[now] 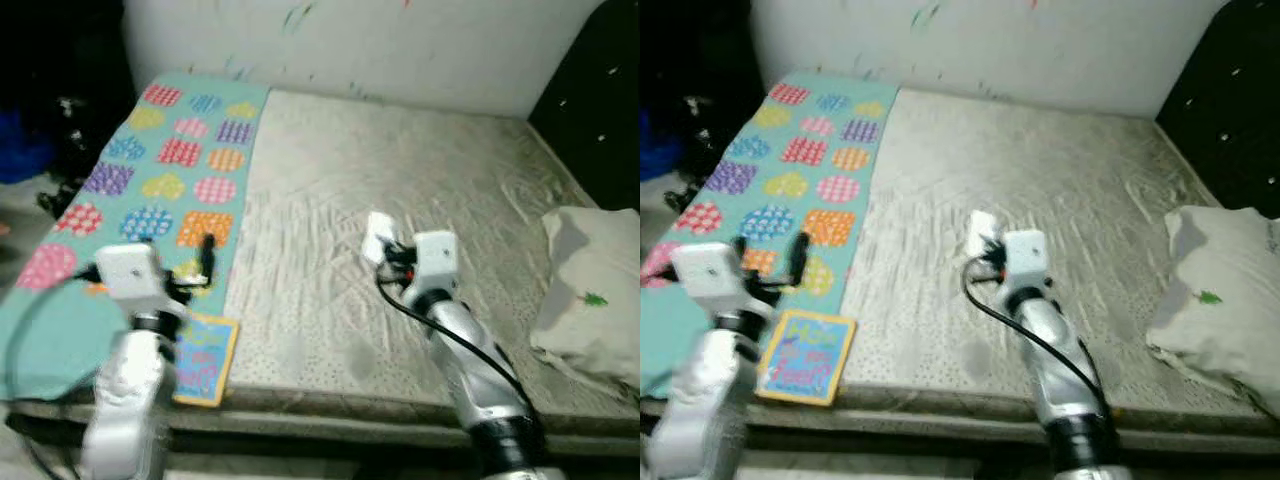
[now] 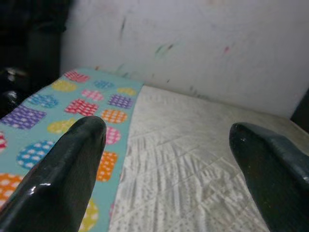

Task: Clean up the room

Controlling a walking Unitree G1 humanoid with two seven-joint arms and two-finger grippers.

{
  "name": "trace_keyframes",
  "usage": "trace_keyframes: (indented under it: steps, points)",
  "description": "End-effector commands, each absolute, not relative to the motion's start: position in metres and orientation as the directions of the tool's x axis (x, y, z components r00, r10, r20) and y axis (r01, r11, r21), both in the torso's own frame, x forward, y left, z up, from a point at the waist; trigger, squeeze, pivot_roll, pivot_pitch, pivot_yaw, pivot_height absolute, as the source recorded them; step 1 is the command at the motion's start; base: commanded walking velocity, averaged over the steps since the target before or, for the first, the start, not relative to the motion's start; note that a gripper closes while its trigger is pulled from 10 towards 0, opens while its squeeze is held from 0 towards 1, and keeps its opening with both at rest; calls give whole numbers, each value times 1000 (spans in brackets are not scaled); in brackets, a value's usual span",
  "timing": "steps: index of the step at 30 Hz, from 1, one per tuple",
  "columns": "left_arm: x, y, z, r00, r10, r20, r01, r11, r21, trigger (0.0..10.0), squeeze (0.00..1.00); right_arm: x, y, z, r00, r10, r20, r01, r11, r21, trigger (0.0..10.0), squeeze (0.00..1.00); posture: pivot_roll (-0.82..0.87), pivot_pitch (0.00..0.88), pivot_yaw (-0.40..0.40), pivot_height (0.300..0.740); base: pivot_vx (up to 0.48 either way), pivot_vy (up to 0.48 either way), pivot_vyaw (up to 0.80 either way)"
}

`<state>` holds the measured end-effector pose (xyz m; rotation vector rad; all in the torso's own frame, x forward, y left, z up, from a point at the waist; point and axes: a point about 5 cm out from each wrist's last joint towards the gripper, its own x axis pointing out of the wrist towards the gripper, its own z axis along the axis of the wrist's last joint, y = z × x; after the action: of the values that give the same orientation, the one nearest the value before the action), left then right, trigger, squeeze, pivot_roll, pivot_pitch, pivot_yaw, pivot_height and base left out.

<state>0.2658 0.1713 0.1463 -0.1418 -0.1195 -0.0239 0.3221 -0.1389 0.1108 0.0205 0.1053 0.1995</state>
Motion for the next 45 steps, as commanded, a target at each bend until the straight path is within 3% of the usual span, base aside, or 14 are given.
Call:
trace_keyframes:
  steps: [1, 13, 19, 24, 45]
  points:
    - [266, 178, 149, 992, -4, 123, 19, 992, -125, 10000, 0, 324, -130, 114, 971, 219, -93, -216, 975, 43, 10000, 0, 30, 55, -105, 740, 281, 0, 0]
    - [266, 177, 146, 995, 33, 96, -20, 990, -140, 10000, 0, 324, -133, 115, 974, 209, -88, -205, 977, 53, 10000, 0, 31, 52, -104, 740, 68, 0, 0]
    - [266, 180, 146, 995, 33, 96, -19, 990, -141, 10000, 0, 324, -134, 115, 974, 208, -94, -203, 978, 55, 10000, 0, 30, 53, -104, 740, 0, 0, -800]
    - [267, 179, 146, 995, 30, 98, -16, 990, -143, 10000, 0, 324, -134, 115, 973, 211, -93, -207, 977, 55, 10000, 0, 27, 54, -106, 740, 0, 275, -611]
    - [269, 175, 148, 994, 20, 106, -5, 989, -146, 10000, 0, 327, -131, 114, 968, 231, -101, -228, 973, 45, 10000, 0, 33, 48, -108, 740, 0, 298, 0]
